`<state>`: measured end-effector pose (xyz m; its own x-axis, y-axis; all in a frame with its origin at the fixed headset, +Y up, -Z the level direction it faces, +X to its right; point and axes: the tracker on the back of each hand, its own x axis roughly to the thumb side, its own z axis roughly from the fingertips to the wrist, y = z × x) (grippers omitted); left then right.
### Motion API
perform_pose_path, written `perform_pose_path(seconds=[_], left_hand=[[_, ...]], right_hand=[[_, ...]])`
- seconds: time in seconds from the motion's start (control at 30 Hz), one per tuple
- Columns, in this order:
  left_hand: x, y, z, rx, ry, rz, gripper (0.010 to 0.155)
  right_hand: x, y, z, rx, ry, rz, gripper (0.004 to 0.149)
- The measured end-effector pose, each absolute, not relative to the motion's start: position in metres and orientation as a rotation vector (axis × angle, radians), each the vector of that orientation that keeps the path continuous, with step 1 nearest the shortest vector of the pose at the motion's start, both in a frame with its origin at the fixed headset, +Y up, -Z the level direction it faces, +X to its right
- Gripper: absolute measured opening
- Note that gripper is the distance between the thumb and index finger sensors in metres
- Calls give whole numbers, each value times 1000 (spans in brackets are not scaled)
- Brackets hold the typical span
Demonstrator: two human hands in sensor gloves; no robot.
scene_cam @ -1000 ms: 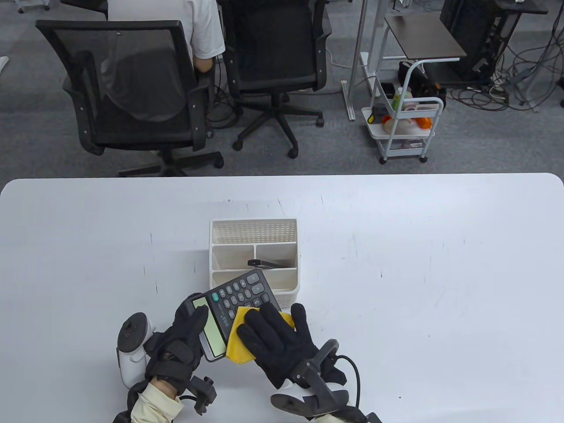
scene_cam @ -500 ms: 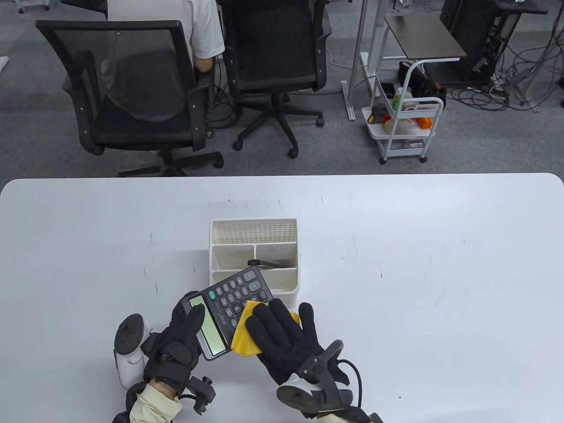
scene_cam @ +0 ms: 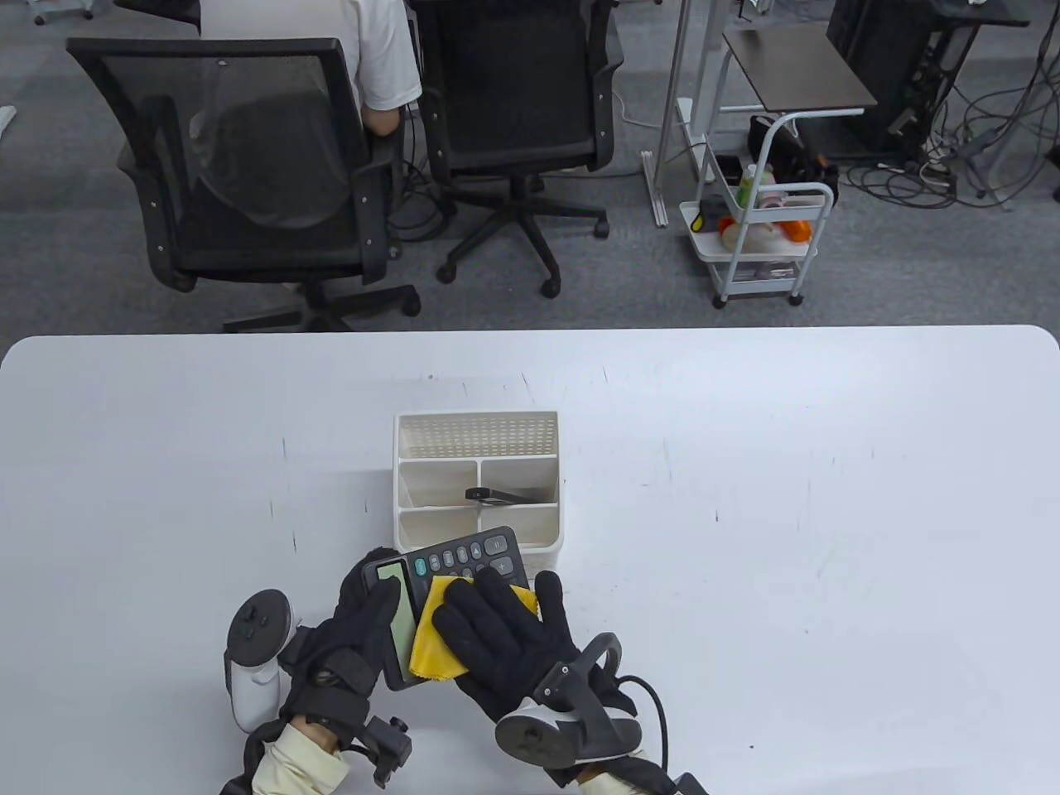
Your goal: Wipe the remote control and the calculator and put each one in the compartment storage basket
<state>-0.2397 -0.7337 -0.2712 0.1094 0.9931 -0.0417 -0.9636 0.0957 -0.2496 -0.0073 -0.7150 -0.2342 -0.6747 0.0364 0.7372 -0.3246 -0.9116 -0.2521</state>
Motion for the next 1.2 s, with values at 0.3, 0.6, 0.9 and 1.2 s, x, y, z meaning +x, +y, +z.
perform_pose_path(seconds=[0.3, 0.6, 0.9, 1.2], left_hand=[[-234, -729, -269, -237, -201, 1382, 60], [-238, -728, -269, -205, -184, 1370, 57], [-233, -727, -269, -214, -217, 1326, 57], [-236, -729, -269, -205, -167, 1357, 57]], right_hand=[[-14, -705, -249, 1010, -512, 2640, 63], [-4, -708, -246, 958, -582, 2650, 62], [-24, -703, -247, 1047, -567, 2651, 61], [-4, -708, -250, 887, -539, 2655, 61]])
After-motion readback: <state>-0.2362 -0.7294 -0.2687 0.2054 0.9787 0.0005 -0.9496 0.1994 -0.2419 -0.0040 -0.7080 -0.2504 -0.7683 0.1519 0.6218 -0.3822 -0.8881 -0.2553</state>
